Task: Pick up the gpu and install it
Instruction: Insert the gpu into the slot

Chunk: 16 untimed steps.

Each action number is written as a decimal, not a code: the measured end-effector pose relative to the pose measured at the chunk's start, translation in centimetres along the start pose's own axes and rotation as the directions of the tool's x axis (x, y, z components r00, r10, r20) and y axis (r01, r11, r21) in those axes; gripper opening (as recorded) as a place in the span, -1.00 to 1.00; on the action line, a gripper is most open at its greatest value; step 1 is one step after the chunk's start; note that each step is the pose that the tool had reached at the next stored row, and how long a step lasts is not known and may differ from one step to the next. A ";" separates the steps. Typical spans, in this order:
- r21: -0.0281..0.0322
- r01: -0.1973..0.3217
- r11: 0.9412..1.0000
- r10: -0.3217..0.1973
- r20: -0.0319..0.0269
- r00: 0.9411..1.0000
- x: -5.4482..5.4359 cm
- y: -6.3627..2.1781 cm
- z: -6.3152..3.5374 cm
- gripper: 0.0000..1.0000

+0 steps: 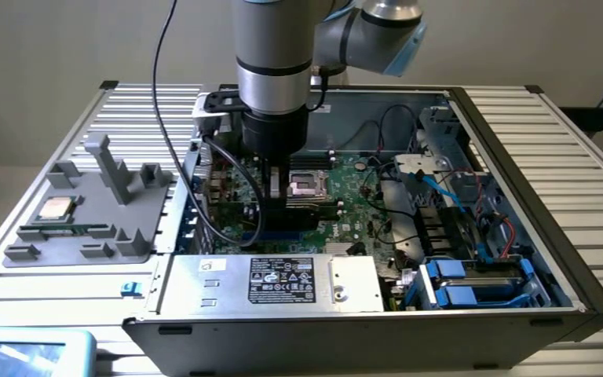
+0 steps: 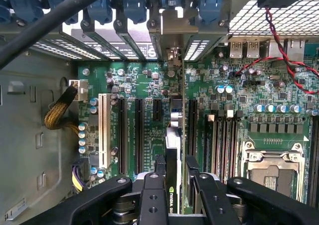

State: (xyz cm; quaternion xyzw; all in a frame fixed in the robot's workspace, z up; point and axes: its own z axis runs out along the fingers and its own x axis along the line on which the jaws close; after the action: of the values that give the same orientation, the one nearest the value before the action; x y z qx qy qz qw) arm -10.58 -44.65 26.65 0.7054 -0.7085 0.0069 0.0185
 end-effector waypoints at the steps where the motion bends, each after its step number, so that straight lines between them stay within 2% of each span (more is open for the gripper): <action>1: 0.000 0.000 1.000 0.000 0.000 1.000 0.0 0.01 -0.01 -0.49; 16: 0.000 0.000 1.000 0.000 0.000 1.000 0.2 -0.22 0.01 -0.49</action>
State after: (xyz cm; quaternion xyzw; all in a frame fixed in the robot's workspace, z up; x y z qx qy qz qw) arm -10.35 -44.89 26.65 0.7054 -0.7085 0.0068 0.0187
